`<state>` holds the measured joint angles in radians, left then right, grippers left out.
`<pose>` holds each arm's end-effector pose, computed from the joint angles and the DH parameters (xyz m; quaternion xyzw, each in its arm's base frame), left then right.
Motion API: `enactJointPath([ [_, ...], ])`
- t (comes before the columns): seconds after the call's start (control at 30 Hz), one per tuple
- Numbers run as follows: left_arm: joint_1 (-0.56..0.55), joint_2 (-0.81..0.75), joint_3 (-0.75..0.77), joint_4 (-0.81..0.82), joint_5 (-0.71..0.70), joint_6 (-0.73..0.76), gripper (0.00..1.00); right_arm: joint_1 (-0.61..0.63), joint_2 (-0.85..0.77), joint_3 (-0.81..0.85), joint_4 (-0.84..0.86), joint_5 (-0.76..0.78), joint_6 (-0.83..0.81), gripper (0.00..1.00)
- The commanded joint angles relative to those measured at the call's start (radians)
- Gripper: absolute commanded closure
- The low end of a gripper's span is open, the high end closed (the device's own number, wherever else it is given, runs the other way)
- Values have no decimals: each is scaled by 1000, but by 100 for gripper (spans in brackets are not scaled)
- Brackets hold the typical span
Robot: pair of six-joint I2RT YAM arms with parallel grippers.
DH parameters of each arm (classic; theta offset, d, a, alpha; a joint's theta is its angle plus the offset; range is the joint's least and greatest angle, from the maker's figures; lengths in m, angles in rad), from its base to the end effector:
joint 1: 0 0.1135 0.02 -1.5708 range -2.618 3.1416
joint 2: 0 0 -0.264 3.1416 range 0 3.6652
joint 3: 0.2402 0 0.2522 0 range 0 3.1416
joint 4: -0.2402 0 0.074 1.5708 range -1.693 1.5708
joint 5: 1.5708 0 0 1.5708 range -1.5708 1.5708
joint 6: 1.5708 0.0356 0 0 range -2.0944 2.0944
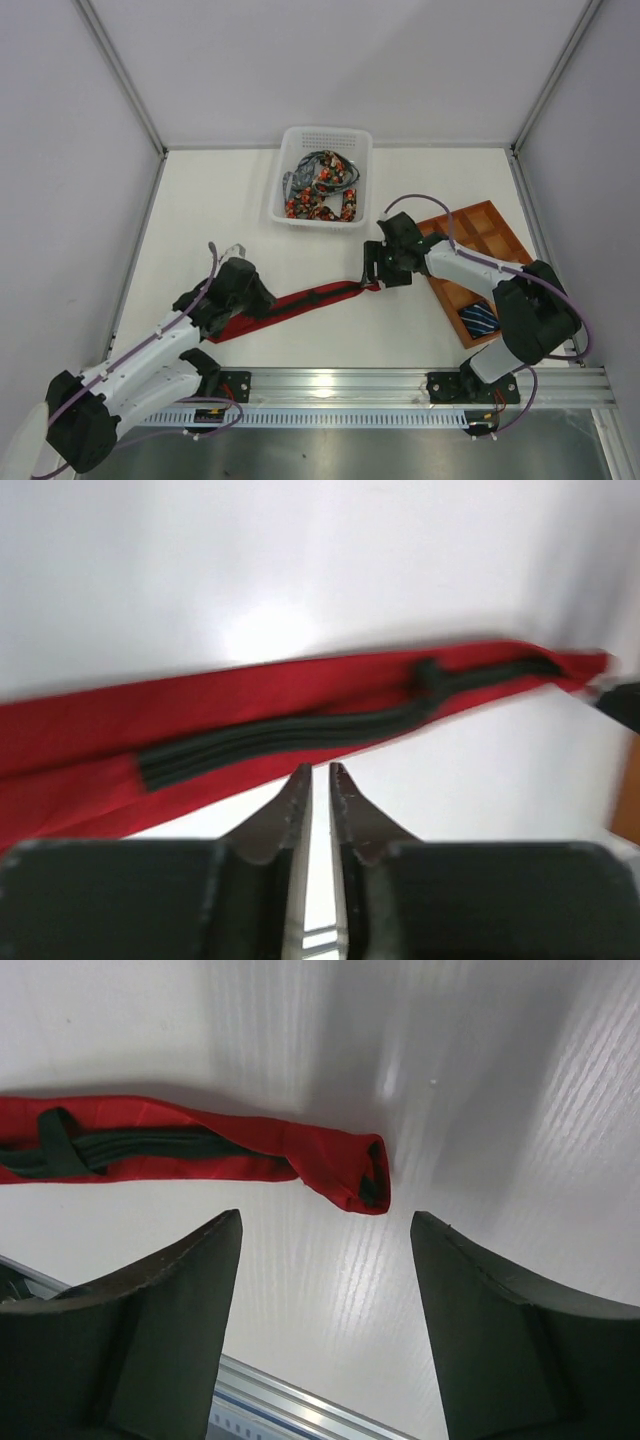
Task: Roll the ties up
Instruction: Flatten the tie, then roll the tie
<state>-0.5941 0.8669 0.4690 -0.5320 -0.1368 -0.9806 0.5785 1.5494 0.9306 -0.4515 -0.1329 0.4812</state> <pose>0.1382 -0.0875 0.1876 -0.2030 0.9251 -0.1769 0.2677 0.2496 0.1686 0.1883 -0.0634 0.9648 0.1804 0.1807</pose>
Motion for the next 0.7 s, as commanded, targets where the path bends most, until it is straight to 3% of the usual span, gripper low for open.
enactJointPath([
  [0.0,-6,-26,17,266,262,161,80,-28,-75,-62,88,-59,11,25],
  [0.13,-33,118,22,483,387,149,78,-86,-126,-151,203,-140,28,20],
  [0.3,-38,355,66,682,503,108,87,-118,-164,-280,371,-178,76,21],
  [0.43,-41,501,115,724,517,103,93,-131,-195,-378,522,-177,89,24],
  [0.67,-39,618,181,734,517,128,94,-144,-210,-447,662,-206,91,32],
])
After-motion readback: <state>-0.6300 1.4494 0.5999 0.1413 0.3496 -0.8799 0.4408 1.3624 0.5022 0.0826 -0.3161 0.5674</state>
